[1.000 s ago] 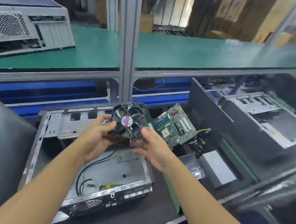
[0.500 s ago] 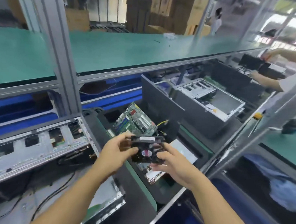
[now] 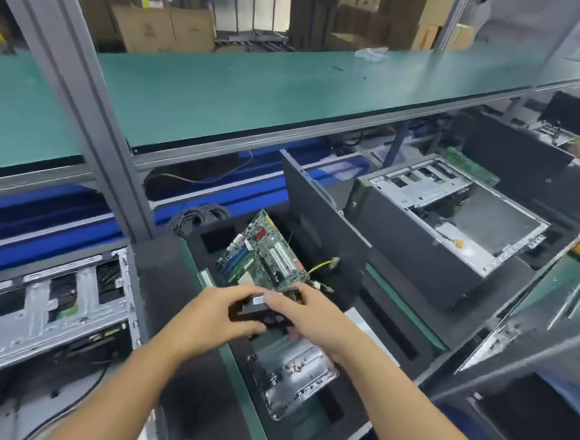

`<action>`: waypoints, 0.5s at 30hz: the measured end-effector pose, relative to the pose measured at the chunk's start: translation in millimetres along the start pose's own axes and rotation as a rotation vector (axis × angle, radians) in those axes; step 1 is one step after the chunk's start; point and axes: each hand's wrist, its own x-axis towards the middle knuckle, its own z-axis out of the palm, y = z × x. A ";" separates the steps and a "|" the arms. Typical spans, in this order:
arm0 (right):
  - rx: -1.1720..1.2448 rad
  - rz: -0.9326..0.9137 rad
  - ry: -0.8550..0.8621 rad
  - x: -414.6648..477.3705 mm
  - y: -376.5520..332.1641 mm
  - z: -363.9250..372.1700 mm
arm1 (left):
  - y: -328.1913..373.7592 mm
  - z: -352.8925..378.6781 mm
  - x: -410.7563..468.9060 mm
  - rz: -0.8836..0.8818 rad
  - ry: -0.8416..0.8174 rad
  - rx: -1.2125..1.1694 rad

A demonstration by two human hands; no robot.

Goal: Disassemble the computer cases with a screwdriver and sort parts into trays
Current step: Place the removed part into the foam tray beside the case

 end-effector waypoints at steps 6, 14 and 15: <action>-0.311 -0.050 0.087 69.9 -33.2 -43.7 | -27.1 4.6 1.7 -0.318 0.167 -0.042; -0.637 0.083 0.271 208.6 -23.5 -58.6 | -51.2 23.4 -5.6 -0.579 0.271 -0.076; -0.641 0.106 0.258 218.5 -19.1 -57.1 | -53.2 25.4 -5.5 -0.603 0.275 -0.081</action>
